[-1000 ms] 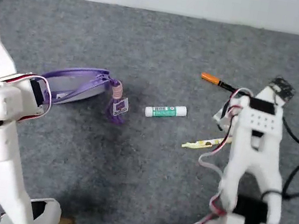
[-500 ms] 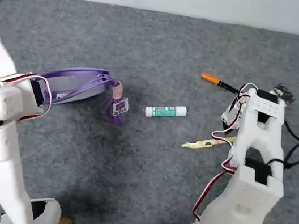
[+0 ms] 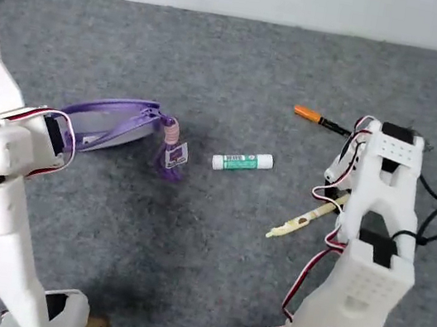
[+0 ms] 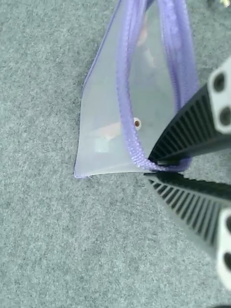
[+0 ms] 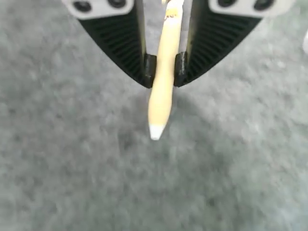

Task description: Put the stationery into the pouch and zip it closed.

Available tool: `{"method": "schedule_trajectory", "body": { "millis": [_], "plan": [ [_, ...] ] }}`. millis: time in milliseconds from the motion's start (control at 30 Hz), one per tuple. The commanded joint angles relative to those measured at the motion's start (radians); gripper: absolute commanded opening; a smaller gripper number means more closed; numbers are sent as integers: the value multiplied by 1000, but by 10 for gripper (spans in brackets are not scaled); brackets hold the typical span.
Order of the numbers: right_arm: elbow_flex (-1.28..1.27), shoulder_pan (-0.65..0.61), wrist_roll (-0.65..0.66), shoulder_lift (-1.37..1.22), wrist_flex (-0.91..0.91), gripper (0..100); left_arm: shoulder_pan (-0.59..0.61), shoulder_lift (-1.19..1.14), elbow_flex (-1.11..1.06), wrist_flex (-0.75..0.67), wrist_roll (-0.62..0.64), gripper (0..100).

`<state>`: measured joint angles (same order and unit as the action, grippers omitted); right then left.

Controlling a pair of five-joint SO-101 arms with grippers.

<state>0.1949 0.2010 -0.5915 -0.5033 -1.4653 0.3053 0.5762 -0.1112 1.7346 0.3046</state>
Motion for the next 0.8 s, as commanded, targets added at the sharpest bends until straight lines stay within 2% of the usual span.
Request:
{"method": "schedule_trajectory", "body": {
  "millis": [0,300,600,767],
  "plan": [
    [49,-45,55,168,-82,9,-8,-14,15,-12,8,13],
    [48,-268,63,533,-265,9,-83,-14,16,-23,8,13],
    [48,-506,63,863,-259,8,-77,-97,27,3,11,13],
    [48,-593,68,1020,-257,8,-77,-133,117,11,12,13]
  ]
}}
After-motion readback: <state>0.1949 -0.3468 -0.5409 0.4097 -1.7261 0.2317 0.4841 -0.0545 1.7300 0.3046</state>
